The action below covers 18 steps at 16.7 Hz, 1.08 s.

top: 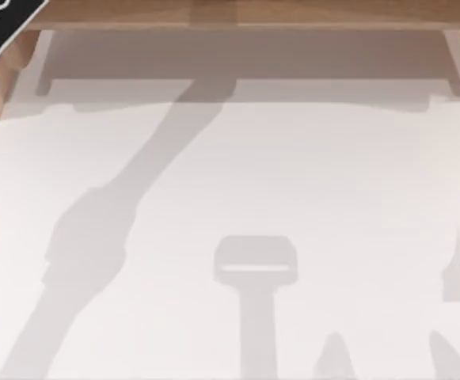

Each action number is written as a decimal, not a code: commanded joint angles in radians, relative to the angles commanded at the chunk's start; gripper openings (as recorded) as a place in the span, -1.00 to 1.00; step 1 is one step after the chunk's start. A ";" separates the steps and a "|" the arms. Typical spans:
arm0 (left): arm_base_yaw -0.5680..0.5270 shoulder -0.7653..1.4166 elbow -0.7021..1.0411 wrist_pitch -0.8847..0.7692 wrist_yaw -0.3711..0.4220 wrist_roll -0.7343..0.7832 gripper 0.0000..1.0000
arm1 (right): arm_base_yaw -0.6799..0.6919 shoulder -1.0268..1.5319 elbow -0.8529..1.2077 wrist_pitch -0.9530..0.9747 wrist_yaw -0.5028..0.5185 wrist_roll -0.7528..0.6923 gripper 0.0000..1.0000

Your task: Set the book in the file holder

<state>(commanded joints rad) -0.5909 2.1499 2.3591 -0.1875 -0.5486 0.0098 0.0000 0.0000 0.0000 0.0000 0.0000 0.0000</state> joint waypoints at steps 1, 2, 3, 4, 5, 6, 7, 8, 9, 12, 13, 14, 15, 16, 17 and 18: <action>0.003 0.015 0.026 -0.010 0.003 0.000 1.00 | 0.000 0.000 0.000 0.000 0.000 0.000 1.00; 0.006 0.028 0.046 -0.019 0.006 0.000 1.00 | 0.000 0.000 0.000 0.000 0.000 0.000 1.00; 0.008 0.036 0.061 -0.025 0.008 -0.001 1.00 | 0.000 0.000 0.000 0.000 0.000 0.000 1.00; 0.008 0.039 0.066 -0.027 0.009 -0.001 1.00 | 0.000 0.000 0.000 0.000 0.000 0.000 1.00; 0.008 0.039 0.066 -0.027 0.009 -0.001 1.00 | 0.000 0.000 0.000 0.000 0.000 0.000 1.00; 0.008 0.039 0.066 -0.027 0.009 -0.001 1.00 | 0.000 0.000 0.000 0.000 0.000 0.000 1.00; 0.008 0.039 0.066 -0.027 0.009 -0.001 1.00 | 0.000 0.000 0.000 0.000 0.000 0.000 1.00; 0.008 0.039 0.066 -0.027 0.009 -0.001 0.85 | 0.000 0.000 0.000 0.000 0.000 0.000 1.00; 0.008 0.039 0.066 -0.027 0.009 -0.001 0.70 | 0.000 0.000 0.000 0.000 0.000 0.000 1.00; 0.008 0.039 0.066 -0.027 0.009 -0.001 0.25 | 0.000 0.000 0.000 0.000 0.000 0.000 1.00; 0.008 0.039 0.066 -0.027 0.009 -0.001 0.10 | 0.000 0.000 0.000 0.000 0.000 0.000 1.00; 0.008 0.039 0.066 -0.027 0.009 -0.001 -0.06 | 0.000 0.000 0.000 0.000 0.000 0.000 1.00; 0.008 0.039 0.066 -0.027 0.009 -0.001 -0.21 | 0.000 0.000 0.000 0.000 0.000 0.000 1.00; 0.008 0.039 0.066 -0.027 0.009 -0.001 -0.36 | 0.000 0.000 0.000 0.000 0.000 0.000 1.00; 0.008 0.039 0.066 -0.027 0.009 -0.001 -0.51 | 0.000 0.000 0.000 0.000 0.000 0.000 1.00; 0.008 0.039 0.066 -0.027 0.009 -0.001 -0.66 | 0.000 0.000 0.000 0.000 0.000 0.000 1.00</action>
<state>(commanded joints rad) -0.5827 2.1893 2.4248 -0.2144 -0.5400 0.0092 0.0000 0.0000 0.0000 0.0000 0.0000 0.0000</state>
